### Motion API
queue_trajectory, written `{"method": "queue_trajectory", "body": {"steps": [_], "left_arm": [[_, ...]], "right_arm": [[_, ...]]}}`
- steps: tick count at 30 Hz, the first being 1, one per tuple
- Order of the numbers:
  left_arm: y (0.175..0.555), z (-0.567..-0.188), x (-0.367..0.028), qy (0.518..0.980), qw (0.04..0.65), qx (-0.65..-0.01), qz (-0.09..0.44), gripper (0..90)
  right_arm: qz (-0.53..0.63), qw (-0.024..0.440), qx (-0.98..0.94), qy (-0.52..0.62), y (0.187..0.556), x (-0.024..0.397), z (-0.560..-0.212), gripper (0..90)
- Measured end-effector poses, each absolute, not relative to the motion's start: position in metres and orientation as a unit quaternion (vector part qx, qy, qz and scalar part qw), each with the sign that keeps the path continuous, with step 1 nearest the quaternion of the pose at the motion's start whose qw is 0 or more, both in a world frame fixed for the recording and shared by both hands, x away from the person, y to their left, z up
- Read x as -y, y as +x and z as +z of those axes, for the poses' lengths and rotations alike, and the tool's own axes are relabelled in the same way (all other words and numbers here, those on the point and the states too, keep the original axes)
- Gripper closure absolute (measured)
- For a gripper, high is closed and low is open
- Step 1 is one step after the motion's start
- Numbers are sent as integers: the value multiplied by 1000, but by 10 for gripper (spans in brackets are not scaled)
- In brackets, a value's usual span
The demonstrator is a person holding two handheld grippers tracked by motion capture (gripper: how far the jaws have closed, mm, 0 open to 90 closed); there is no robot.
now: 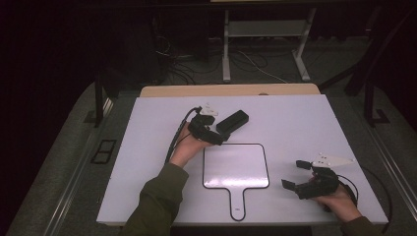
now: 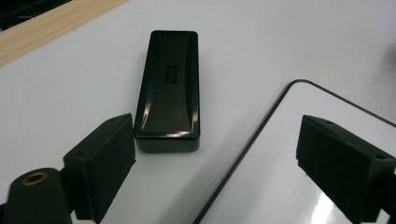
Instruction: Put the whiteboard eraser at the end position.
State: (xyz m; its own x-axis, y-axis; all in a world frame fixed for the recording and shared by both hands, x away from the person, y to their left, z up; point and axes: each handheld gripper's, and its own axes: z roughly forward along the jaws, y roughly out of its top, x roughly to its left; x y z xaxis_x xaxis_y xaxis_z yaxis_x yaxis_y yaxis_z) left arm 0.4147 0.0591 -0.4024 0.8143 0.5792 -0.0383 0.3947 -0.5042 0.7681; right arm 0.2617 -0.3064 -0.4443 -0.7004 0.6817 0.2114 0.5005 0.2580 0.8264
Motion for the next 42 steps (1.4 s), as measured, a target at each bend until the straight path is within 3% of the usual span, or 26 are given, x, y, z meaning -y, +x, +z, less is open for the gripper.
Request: {"method": "queue_trajectory", "body": {"steps": [12, 42], "left_arm": [[383, -406, -81, 849, 422, -294, 118, 1], [310, -415, -127, 827, 468, -286, 126, 0]], "right_arm": [[478, 97, -788, 377, 261, 306, -444, 0], [478, 99, -787, 376, 260, 306, -444, 0]]}}
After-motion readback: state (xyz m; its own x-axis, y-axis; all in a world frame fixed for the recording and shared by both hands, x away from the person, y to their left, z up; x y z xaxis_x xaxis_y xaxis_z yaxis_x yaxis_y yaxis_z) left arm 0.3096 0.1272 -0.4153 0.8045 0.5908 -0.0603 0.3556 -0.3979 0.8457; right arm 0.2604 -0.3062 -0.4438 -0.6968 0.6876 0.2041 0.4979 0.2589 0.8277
